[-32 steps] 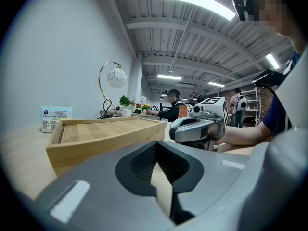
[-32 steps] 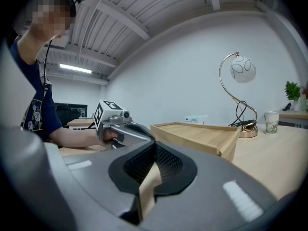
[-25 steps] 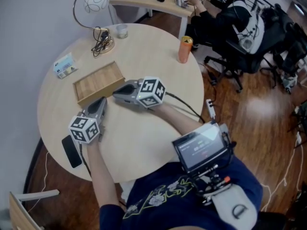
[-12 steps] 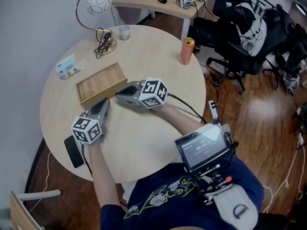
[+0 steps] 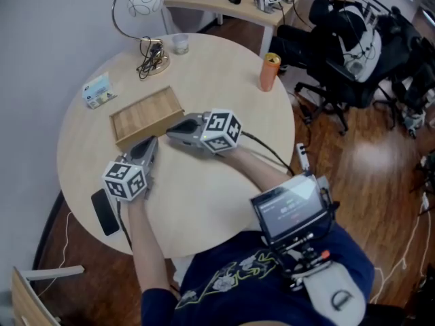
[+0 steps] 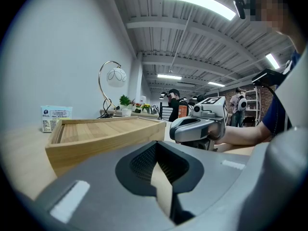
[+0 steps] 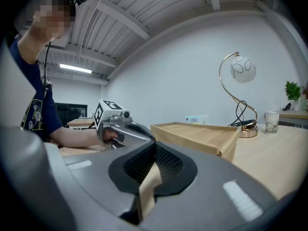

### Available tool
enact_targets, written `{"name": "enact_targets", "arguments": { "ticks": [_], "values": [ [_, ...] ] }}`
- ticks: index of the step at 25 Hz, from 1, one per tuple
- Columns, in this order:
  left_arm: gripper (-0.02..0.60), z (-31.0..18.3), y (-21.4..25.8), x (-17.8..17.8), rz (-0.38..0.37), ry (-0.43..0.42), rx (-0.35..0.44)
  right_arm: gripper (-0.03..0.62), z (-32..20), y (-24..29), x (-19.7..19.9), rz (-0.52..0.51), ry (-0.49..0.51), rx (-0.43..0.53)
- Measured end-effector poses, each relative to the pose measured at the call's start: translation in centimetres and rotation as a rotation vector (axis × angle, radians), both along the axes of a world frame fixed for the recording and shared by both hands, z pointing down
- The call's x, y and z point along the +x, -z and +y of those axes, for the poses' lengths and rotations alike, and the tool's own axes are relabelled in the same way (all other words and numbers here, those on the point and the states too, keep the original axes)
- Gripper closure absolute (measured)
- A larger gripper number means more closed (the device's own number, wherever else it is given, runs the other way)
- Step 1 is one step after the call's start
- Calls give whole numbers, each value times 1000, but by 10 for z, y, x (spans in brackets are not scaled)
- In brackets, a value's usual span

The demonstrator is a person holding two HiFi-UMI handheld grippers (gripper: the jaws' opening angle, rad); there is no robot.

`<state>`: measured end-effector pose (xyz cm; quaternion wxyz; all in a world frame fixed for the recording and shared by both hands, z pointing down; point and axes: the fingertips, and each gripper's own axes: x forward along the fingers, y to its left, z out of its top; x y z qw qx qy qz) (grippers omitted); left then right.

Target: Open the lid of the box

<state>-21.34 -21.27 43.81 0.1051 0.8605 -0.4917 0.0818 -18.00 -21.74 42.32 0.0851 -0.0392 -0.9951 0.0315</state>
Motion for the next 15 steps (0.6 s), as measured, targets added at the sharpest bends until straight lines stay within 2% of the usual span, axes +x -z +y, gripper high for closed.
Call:
{"name": "enact_targets", "arguments": {
  "ticks": [15],
  "values": [
    [581, 0, 1, 1, 1, 8, -12, 580, 0, 2, 0, -4, 5, -1]
  ]
}}
